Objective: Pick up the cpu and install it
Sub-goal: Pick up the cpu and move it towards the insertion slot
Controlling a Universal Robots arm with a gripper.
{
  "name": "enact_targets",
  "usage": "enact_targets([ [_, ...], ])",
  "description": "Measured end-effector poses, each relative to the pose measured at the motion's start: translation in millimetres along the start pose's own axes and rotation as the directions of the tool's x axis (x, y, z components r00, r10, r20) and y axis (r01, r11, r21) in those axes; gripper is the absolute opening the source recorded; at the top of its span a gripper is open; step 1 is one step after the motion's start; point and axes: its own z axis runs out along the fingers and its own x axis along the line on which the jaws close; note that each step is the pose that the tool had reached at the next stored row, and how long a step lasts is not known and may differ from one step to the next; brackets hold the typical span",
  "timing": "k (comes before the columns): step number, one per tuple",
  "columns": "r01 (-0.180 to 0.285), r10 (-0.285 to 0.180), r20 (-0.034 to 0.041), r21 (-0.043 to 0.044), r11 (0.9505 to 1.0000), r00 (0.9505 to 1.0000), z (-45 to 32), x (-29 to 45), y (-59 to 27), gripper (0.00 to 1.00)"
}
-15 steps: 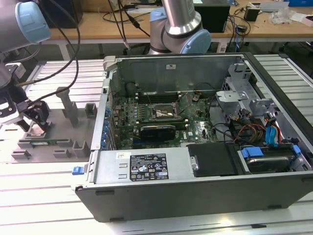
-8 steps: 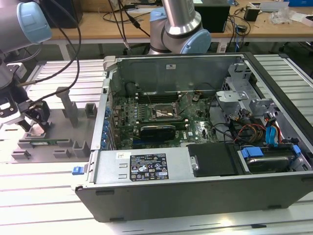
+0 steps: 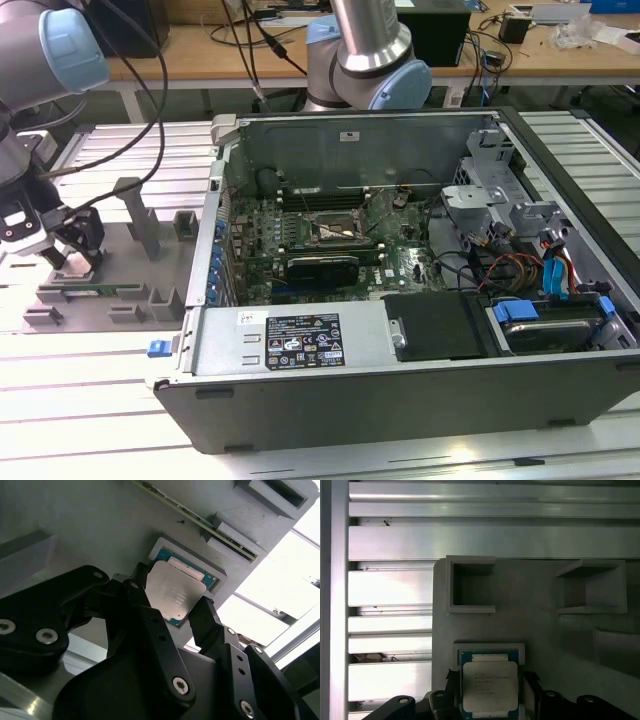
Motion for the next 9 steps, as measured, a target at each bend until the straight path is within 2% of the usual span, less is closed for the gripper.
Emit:
enact_targets([
  [3,0.001,-0.001,-0.0004,-0.0070,1.0000,1.0000,2.4,0.2,0.6,0.60],
  [9,0.002,-0.002,-0.0004,-0.0084,1.0000,1.0000,3.4,1.5,1.0,0.60],
])
